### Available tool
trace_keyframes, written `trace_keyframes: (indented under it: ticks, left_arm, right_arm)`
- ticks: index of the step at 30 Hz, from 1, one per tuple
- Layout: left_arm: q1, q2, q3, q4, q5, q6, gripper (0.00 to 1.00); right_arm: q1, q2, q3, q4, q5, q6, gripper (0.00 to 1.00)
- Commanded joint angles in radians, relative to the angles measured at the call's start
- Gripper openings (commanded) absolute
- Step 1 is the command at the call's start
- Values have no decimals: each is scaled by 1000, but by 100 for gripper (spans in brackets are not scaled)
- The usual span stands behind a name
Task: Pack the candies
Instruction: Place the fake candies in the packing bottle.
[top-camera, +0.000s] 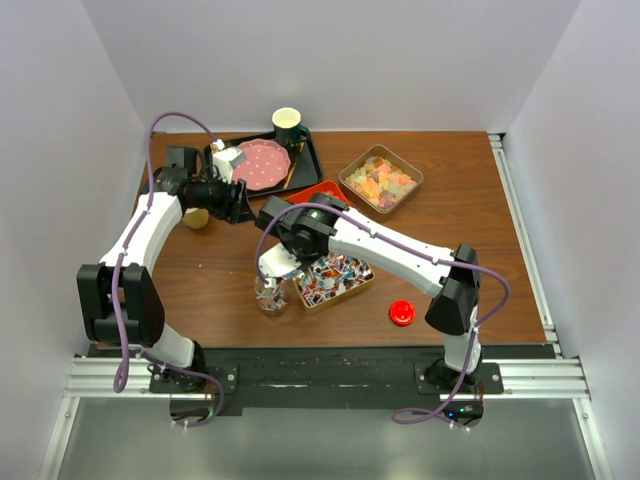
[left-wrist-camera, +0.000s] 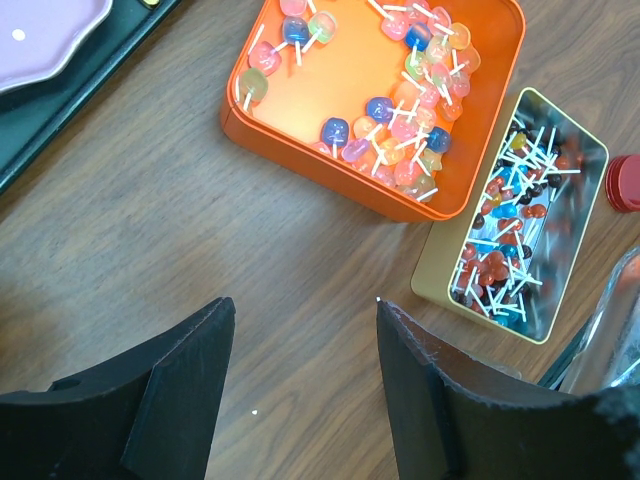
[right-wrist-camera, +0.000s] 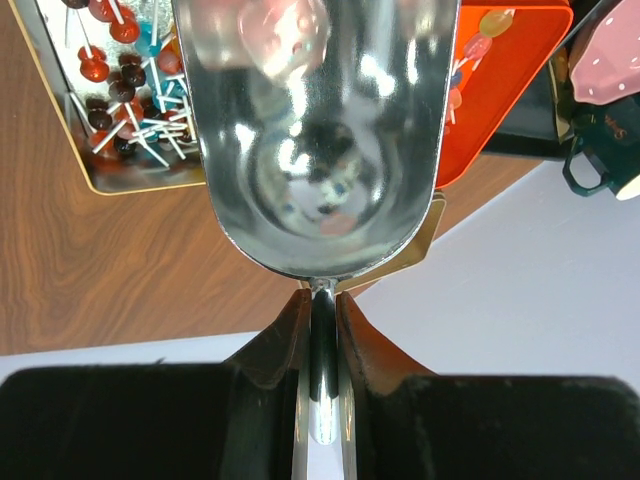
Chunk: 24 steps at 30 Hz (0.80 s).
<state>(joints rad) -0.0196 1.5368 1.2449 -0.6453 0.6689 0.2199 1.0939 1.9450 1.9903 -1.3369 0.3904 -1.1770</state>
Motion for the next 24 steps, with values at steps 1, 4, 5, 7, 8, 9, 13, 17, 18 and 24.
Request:
trace_keyframes:
  ticks: [1, 4, 5, 7, 8, 9, 13, 17, 18, 24]
  left_arm:
    - [10, -29, -4, 18, 26, -2, 63]
    - [10, -21, 2, 21, 29, -4, 63]
    - [9, -18, 4, 21, 29, -4, 63]
    - [10, -17, 10, 21, 29, -7, 63]
    - [10, -14, 11, 21, 31, -5, 63]
    - [10, -14, 14, 21, 32, -8, 63]
    - [10, -18, 18, 29, 49, -20, 63]
    - [10, -27, 16, 42, 63, -36, 63]
    - [9, -26, 11, 52, 67, -39, 63]
    - [-29, 38, 5, 114, 8, -63, 63]
  right_arm:
    - [4, -40, 48, -125, -7, 33, 0]
    - [6, -21, 68, -143, 8, 36, 0]
    - [8, -18, 70, -143, 14, 34, 0]
    - [14, -15, 70, -146, 31, 30, 0]
    - [14, -14, 70, -146, 34, 25, 0]
    - [14, -14, 73, -146, 44, 22, 0]
    - [21, -9, 84, -151, 64, 16, 0]
    - [21, -20, 77, -150, 67, 25, 0]
    - [21, -27, 59, -147, 67, 25, 0]
    - [17, -87, -37, -74, 73, 80, 0]
